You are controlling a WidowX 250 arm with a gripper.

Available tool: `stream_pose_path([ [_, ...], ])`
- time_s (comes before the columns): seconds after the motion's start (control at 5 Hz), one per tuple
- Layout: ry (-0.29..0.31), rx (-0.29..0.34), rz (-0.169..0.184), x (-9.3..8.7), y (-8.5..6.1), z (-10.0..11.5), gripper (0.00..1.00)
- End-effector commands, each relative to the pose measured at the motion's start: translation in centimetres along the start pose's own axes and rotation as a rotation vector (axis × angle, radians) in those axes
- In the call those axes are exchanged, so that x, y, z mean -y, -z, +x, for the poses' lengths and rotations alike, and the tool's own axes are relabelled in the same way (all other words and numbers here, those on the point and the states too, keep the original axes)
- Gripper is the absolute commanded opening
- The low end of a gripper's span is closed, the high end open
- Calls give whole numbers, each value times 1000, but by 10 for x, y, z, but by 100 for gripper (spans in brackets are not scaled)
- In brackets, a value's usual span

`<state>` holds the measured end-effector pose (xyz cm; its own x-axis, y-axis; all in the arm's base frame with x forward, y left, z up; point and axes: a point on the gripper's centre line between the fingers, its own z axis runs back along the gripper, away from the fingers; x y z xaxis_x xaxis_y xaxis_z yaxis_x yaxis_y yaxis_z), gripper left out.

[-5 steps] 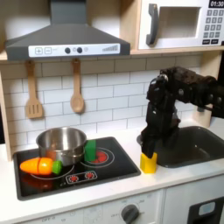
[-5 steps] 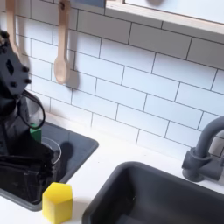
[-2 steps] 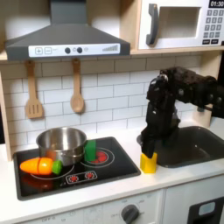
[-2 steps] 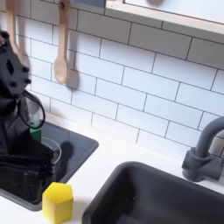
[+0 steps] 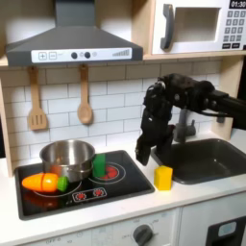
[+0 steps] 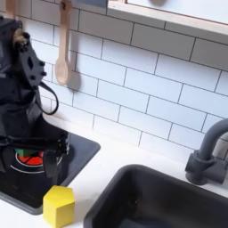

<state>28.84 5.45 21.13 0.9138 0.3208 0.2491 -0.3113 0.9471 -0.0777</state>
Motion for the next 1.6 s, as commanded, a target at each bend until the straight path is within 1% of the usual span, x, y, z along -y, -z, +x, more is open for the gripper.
stream_pose_path([
  [0.0, -40, 67, -44, -2, 6, 29, 100],
  [0.2, -61, 101, -70, -11, 4, 36, 100],
  [0.4, -78, 144, -91, -16, 0, 42, 100],
  [0.6, -104, 186, -110, -20, -8, 51, 100],
  [0.8, -130, 220, -120, -22, -13, 57, 100],
  [1.0, -135, 234, -130, -22, -15, 60, 100],
  [1.2, -137, 247, -151, -22, -21, 63, 100],
  [1.4, -144, 265, -165, -21, -26, 68, 100],
])
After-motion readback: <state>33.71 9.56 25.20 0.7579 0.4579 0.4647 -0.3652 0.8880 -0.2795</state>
